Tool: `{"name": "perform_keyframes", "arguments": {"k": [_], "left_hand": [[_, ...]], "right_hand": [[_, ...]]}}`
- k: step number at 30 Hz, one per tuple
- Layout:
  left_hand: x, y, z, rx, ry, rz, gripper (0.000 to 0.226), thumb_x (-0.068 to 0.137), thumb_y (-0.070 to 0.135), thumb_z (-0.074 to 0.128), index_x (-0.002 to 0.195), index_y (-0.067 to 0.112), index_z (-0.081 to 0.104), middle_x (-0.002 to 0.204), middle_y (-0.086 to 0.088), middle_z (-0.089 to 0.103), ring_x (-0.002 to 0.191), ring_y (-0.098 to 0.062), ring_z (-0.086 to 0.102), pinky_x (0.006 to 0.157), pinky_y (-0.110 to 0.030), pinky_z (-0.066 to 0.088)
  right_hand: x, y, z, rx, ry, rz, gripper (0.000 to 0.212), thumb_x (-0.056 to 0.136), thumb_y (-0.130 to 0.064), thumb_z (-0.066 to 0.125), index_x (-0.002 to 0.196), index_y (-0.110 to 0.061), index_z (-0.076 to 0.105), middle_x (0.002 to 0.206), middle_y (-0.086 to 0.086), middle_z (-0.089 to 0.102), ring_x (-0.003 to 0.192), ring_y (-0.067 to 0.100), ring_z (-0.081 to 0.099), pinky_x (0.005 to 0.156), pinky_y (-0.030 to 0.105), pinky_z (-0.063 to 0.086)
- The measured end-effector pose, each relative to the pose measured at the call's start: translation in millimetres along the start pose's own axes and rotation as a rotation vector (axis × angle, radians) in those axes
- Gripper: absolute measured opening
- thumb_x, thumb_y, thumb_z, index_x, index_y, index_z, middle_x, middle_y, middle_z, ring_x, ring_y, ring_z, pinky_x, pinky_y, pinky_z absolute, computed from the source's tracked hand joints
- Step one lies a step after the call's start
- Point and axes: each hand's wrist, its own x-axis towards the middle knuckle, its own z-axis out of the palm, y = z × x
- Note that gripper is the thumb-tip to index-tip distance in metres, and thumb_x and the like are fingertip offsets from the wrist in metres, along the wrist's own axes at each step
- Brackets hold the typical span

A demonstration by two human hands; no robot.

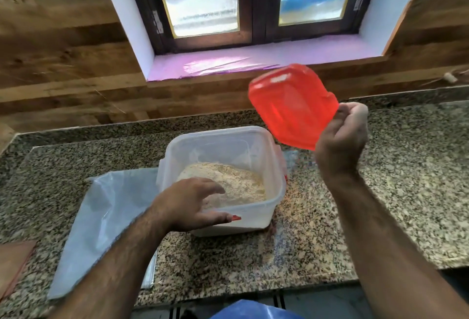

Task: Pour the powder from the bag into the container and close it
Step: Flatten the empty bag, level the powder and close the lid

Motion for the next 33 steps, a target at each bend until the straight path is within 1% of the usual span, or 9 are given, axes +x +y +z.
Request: {"name": "perform_keyframes", "arguments": {"k": [3, 8, 11, 14, 16, 18, 20, 26, 33], "left_hand": [[-4, -1, 1, -0.160, 0.131, 0.031, 0.098, 0.083, 0.095, 0.049, 0.162, 0.038, 0.044, 0.157, 0.016, 0.049, 0.141, -0.002, 0.043, 0.118, -0.038, 0.045], [-3, -11, 12, -0.408, 0.597, -0.125, 0.095, 0.089, 0.096, 0.032, 0.152, 0.026, 0.043, 0.132, 0.003, 0.051, 0.117, -0.012, 0.045, 0.101, -0.046, 0.050], [2, -16, 12, -0.552, 0.707, -0.163, 0.102, 0.088, 0.096, 0.034, 0.170, 0.038, 0.017, 0.167, 0.009, 0.033, 0.148, -0.021, 0.036, 0.120, -0.047, 0.035], [9, -16, 1, -0.850, 0.761, -0.214, 0.108, 0.083, 0.096, 0.045, 0.169, 0.050, -0.001, 0.179, 0.019, 0.009, 0.165, -0.017, 0.019, 0.128, -0.046, 0.024], [14, -17, -10, -1.161, 0.831, -0.291, 0.097, 0.091, 0.082, 0.060, 0.169, 0.043, 0.018, 0.174, 0.001, 0.038, 0.152, -0.020, 0.049, 0.121, -0.051, 0.045], [18, -20, -17, -1.354, 0.879, -0.382, 0.056, 0.104, 0.055, 0.066, 0.150, 0.024, 0.054, 0.138, -0.008, 0.074, 0.120, -0.024, 0.075, 0.100, -0.053, 0.063], [19, -26, -17, -1.305, 0.898, -0.478, 0.037, 0.105, 0.046, 0.070, 0.130, 0.018, 0.067, 0.115, -0.008, 0.082, 0.105, -0.030, 0.080, 0.087, -0.053, 0.067], [8, -36, -5, -0.931, 0.874, -0.634, 0.056, 0.082, 0.077, 0.066, 0.111, 0.029, 0.074, 0.096, 0.005, 0.083, 0.089, -0.021, 0.080, 0.084, -0.054, 0.067], [5, -37, 1, -0.762, 0.701, -0.747, 0.070, 0.076, 0.078, 0.065, 0.123, 0.026, 0.072, 0.105, 0.005, 0.080, 0.098, -0.025, 0.076, 0.095, -0.049, 0.063]], "right_hand": [[3, -35, 7, 0.135, 0.025, -0.064, 0.026, 0.112, -0.012, 0.044, 0.106, 0.008, 0.058, 0.078, -0.002, 0.051, 0.063, 0.004, 0.040, 0.062, 0.003, 0.033], [5, -54, 29, 0.242, 0.039, 0.135, 0.031, 0.113, -0.021, 0.041, 0.109, 0.002, 0.060, 0.089, 0.005, 0.058, 0.075, 0.010, 0.051, 0.069, 0.023, 0.046], [12, -60, 34, 0.358, 0.033, 0.449, 0.031, 0.117, -0.029, 0.038, 0.102, -0.009, 0.056, 0.082, 0.000, 0.061, 0.066, 0.005, 0.058, 0.058, 0.017, 0.048], [6, -55, 38, 0.292, -0.203, 0.697, 0.037, 0.118, -0.035, 0.035, 0.106, -0.011, 0.059, 0.082, -0.001, 0.063, 0.072, 0.011, 0.061, 0.049, 0.017, 0.046], [-7, -46, 41, 0.248, -0.365, 0.716, 0.045, 0.116, -0.046, 0.034, 0.104, -0.013, 0.061, 0.089, 0.004, 0.069, 0.086, 0.024, 0.071, 0.063, 0.025, 0.053], [-20, -40, 43, 0.198, -0.491, 0.737, 0.049, 0.114, -0.057, 0.031, 0.101, -0.018, 0.058, 0.095, 0.005, 0.070, 0.091, 0.027, 0.071, 0.079, 0.036, 0.059], [-30, -40, 41, 0.048, -0.611, 0.673, 0.049, 0.112, -0.062, 0.026, 0.110, -0.024, 0.057, 0.098, 0.003, 0.067, 0.088, 0.023, 0.065, 0.082, 0.038, 0.057], [-51, -39, 26, -0.361, -0.767, 0.344, 0.058, 0.107, -0.071, 0.027, 0.126, -0.024, 0.054, 0.112, 0.010, 0.062, 0.110, 0.033, 0.054, 0.103, 0.052, 0.046], [-55, -30, 21, -0.415, -0.907, 0.378, 0.058, 0.106, -0.062, 0.046, 0.135, -0.012, 0.057, 0.123, 0.015, 0.069, 0.109, 0.035, 0.064, 0.083, 0.039, 0.046]]}}
